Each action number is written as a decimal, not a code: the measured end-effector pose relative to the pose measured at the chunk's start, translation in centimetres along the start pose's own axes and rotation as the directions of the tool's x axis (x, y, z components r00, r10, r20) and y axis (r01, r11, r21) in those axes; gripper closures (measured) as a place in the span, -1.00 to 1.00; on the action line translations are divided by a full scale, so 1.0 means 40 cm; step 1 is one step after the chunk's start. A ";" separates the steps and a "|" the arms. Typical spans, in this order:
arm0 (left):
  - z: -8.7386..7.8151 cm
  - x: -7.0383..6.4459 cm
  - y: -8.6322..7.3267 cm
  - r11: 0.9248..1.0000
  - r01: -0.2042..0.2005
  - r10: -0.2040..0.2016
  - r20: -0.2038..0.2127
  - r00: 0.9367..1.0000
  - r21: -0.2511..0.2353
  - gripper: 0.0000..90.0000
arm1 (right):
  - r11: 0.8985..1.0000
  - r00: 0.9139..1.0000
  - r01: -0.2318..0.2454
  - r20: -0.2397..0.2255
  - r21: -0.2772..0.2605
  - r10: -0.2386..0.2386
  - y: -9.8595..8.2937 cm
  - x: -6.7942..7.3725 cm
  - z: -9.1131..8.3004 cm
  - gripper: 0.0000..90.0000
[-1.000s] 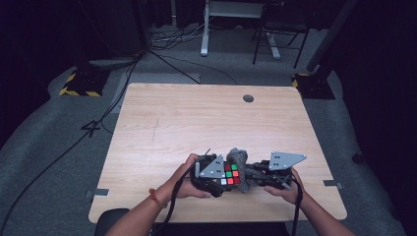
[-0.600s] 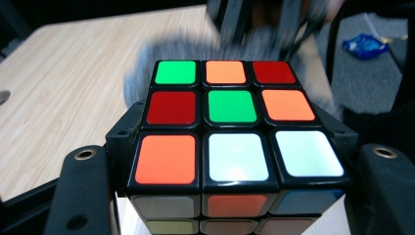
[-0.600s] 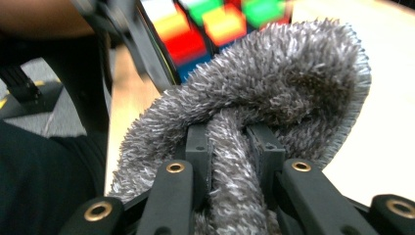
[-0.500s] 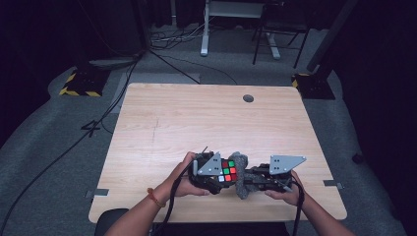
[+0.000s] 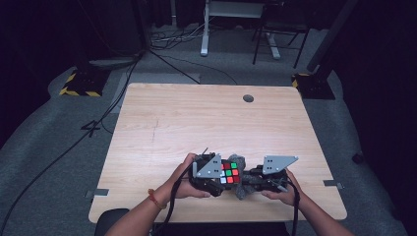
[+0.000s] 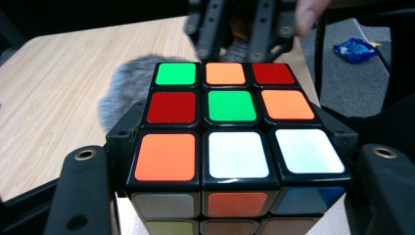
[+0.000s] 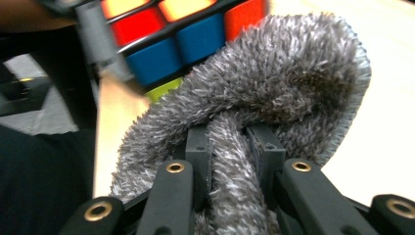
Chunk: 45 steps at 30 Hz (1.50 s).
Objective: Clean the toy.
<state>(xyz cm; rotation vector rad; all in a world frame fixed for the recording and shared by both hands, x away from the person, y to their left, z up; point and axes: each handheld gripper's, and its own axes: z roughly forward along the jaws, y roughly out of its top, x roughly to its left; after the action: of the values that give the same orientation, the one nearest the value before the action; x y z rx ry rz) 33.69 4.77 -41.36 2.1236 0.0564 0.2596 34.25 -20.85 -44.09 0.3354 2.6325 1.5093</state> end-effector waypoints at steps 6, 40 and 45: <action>0.004 0.009 -0.008 0.999 0.003 -0.002 -0.029 1.000 0.035 -0.26 | 1.000 0.999 0.026 -0.028 -0.006 -0.026 0.004 0.009 -0.005 0.67; 0.036 -0.010 -0.011 0.996 -0.025 0.024 0.018 1.000 0.083 -0.27 | 0.996 0.999 0.037 0.027 -0.084 -0.034 0.017 0.011 -0.038 0.67; 0.056 -0.018 -0.012 0.991 -0.042 0.040 0.019 0.999 0.128 -0.27 | 0.994 0.999 0.044 0.017 -0.097 -0.043 0.021 0.013 -0.038 0.67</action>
<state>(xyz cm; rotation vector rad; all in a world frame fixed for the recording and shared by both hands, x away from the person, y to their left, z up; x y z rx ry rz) 33.47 3.08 -43.05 2.2561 0.0206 0.2688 33.58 -21.58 -42.60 0.2783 2.5266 1.6075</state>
